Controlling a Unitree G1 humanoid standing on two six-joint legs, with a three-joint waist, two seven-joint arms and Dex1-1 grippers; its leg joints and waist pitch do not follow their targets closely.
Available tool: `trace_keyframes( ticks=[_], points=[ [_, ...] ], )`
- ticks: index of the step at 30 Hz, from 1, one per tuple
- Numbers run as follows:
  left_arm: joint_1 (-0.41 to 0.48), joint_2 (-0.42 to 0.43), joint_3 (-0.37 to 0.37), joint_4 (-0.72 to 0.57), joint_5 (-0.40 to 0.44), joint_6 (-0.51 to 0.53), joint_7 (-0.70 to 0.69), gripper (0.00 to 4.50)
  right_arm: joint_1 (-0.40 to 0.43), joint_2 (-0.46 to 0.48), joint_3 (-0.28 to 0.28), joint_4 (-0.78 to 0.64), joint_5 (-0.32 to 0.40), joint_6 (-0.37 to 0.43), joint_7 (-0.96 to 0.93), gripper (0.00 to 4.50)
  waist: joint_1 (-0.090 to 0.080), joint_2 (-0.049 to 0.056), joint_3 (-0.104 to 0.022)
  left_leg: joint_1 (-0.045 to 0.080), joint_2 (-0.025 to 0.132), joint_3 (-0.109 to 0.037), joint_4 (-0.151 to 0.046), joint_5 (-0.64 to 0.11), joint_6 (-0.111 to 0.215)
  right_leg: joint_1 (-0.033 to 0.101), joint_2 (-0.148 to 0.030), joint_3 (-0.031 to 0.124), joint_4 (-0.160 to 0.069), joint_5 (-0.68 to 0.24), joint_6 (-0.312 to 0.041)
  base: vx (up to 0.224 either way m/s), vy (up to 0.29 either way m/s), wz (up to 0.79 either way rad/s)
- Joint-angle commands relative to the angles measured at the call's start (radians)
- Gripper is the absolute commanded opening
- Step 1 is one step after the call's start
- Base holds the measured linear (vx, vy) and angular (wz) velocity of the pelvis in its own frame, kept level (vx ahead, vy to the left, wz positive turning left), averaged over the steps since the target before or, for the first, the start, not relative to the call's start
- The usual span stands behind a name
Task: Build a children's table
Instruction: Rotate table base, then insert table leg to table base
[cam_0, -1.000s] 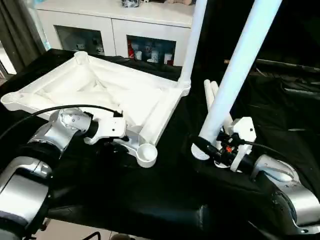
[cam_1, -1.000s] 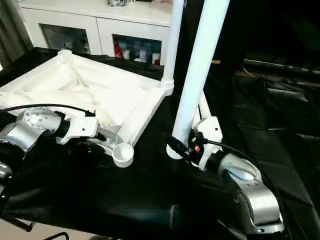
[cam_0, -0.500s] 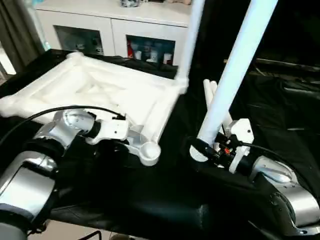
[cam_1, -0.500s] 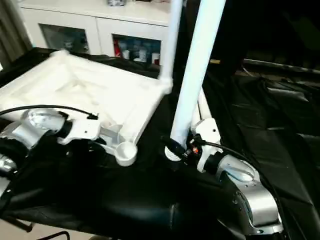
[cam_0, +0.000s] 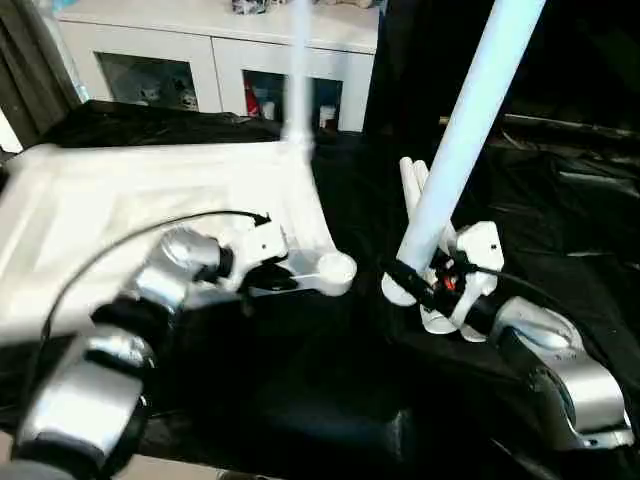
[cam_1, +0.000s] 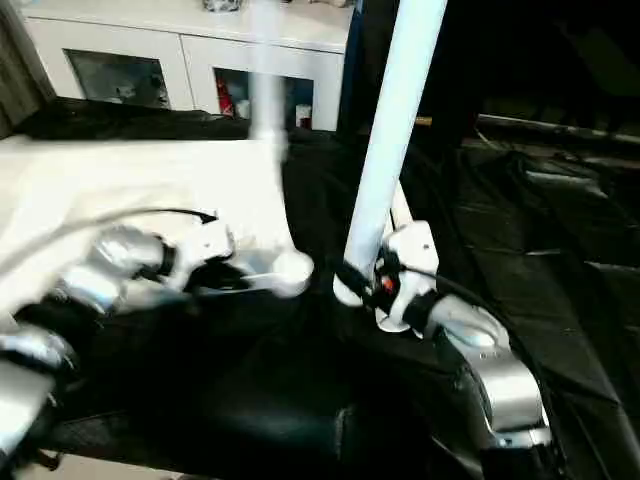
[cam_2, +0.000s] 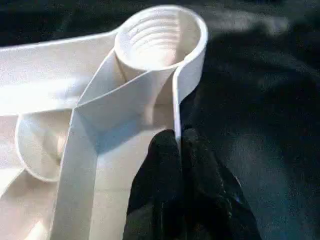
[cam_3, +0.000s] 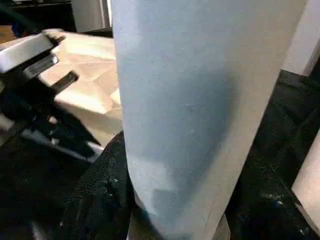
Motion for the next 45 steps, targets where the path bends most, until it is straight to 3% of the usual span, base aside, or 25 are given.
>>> trace_keyframes(
  ticks=[1, 3, 5, 6, 9, 15, 24, 31, 45],
  points=[
    [0.055, -0.014, -0.029, -0.084, 0.033, 0.048, 0.028, 0.02, -0.040, 0.011, -0.030, 0.040, 0.017, 0.031, -0.020, 1.93, 0.006, -0.007, -0.057, 0.021, 0.055, -0.016, -0.074, -0.153, 0.032, 0.035, -0.072, 0.028, -0.070, 0.032, -0.267, 0.000, 0.000, 0.00],
    [0.086, -0.015, -0.037, -0.142, 0.047, 0.067, 0.039, 0.02, -0.067, 0.024, -0.033, 0.068, 0.023, 0.039, -0.029, 1.93, 0.006, -0.004, -0.058, 0.022, 0.058, -0.017, -0.075, -0.151, 0.026, 0.034, -0.074, 0.029, -0.070, 0.014, -0.258, 0.000, 0.000, 0.00],
    [0.116, -0.014, -0.041, -0.189, 0.048, 0.085, 0.047, 0.02, -0.094, 0.039, -0.029, 0.093, 0.032, 0.037, -0.021, 1.93, 0.007, -0.005, -0.057, 0.023, 0.057, -0.015, -0.076, -0.151, 0.024, 0.031, -0.071, 0.029, -0.072, 0.001, -0.250, 0.000, 0.000, 0.00],
    [0.120, -0.013, -0.042, -0.197, 0.047, 0.088, 0.049, 0.01, -0.098, 0.041, -0.027, 0.097, 0.032, 0.036, -0.020, 1.93, 0.007, -0.011, -0.057, 0.021, 0.056, -0.014, -0.076, -0.141, 0.024, 0.031, -0.069, 0.029, -0.070, 0.011, -0.244, 0.000, 0.000, 0.00],
    [0.142, 0.000, -0.049, -0.228, 0.049, 0.098, 0.049, 0.01, -0.132, 0.051, -0.008, 0.146, 0.022, 0.027, -0.008, 1.93, 0.008, -0.010, -0.059, 0.021, 0.054, -0.014, -0.074, -0.118, 0.026, 0.030, -0.068, 0.027, -0.066, 0.038, -0.236, 0.000, 0.000, 0.00],
    [0.187, 0.035, -0.071, -0.330, 0.077, 0.170, 0.031, 0.00, -0.258, 0.090, 0.063, 0.356, -0.039, 0.023, 0.030, 1.93, -0.004, -0.016, -0.060, 0.020, 0.052, -0.012, -0.074, -0.101, 0.019, 0.030, -0.066, 0.025, -0.063, 0.060, -0.251, 0.000, 0.000, 0.00],
    [0.214, 0.042, -0.066, -0.400, 0.046, 0.224, 0.012, 0.00, -0.375, 0.153, 0.083, 0.571, -0.068, -0.056, 0.043, 1.93, -0.004, -0.022, -0.059, 0.023, 0.054, -0.010, -0.076, -0.112, 0.004, 0.029, -0.065, 0.026, -0.062, 0.070, -0.250, 0.000, 0.000, 0.00],
    [0.224, 0.049, -0.066, -0.429, 0.044, 0.250, 0.016, 0.00, -0.396, 0.158, 0.113, 0.622, -0.086, -0.047, 0.089, 1.93, -0.005, -0.026, -0.060, 0.024, 0.053, -0.010, -0.077, -0.101, 0.005, 0.030, -0.062, 0.025, -0.060, 0.093, -0.243, 0.000, 0.000, 0.00],
    [0.206, 0.060, -0.069, -0.412, 0.052, 0.248, 0.020, 0.00, -0.413, 0.127, 0.147, 0.618, -0.116, 0.011, 0.140, 1.93, -0.007, -0.030, -0.060, 0.026, 0.054, -0.012, -0.081, -0.150, -0.018, 0.028, -0.063, 0.027, -0.066, 0.046, -0.235, 0.000, 0.000, 0.00]
  ],
)
